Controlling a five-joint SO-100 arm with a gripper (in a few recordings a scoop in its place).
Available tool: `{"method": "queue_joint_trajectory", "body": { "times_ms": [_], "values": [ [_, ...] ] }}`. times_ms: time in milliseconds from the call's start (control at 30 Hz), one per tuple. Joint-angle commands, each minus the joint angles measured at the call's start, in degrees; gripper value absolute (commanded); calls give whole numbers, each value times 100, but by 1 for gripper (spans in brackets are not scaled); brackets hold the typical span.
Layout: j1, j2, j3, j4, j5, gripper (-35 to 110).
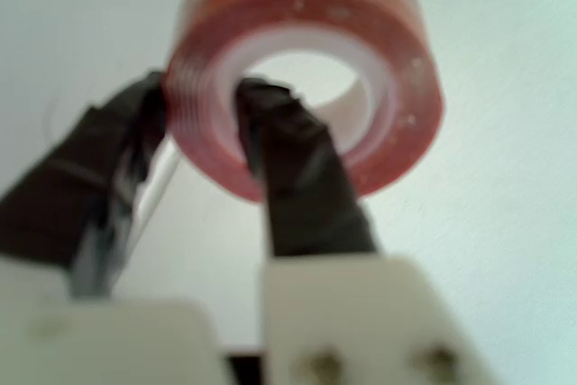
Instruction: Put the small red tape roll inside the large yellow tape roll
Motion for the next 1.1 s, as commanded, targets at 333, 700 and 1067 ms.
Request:
{"method": "queue_joint_trajectory", "body": {
  "times_ms": [333, 700, 1067],
  "values": [
    [-316, -580, -1767, 1125, 826, 0],
    [-615, -536, -1907, 1775, 826, 0],
    [-1327, -510, -1934, 2030, 844, 0]
  ]
}}
